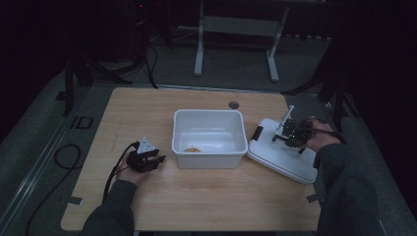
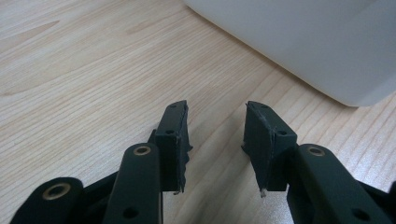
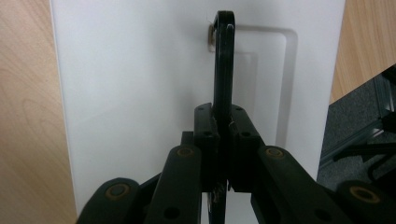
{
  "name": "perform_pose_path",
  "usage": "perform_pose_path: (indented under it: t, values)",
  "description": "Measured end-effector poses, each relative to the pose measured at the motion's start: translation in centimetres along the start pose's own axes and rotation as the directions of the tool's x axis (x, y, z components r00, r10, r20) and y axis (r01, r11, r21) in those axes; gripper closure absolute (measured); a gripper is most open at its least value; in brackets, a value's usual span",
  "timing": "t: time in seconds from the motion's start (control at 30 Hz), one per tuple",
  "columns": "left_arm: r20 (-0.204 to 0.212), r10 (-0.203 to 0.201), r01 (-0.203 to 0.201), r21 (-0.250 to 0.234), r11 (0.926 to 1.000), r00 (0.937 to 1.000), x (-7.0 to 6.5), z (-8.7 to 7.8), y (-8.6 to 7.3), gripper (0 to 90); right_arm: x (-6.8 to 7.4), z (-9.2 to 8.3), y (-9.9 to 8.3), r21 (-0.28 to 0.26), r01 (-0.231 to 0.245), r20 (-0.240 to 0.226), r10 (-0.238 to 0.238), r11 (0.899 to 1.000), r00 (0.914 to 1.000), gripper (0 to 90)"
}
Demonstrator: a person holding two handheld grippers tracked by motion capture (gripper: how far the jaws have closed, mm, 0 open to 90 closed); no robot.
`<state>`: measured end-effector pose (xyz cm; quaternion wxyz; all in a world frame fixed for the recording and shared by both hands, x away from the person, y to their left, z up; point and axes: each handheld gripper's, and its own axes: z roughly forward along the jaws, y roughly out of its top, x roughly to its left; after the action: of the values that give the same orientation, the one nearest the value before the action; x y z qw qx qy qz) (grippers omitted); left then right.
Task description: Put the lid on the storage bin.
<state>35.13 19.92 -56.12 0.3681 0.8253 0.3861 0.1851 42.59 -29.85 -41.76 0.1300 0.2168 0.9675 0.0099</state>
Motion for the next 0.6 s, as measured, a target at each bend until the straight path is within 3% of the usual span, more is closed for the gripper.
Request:
perform_pose_path:
  t: [0.6]
  values:
    - [-0.002, -0.002, 0.002, 0.0, 1.0, 1.0, 0.1, 0.0, 0.0, 59.9, -0.3, -2.6, 0.0, 0.011, 0.047, 0.038, -0.047, 0.999, 0.9981, 84.5]
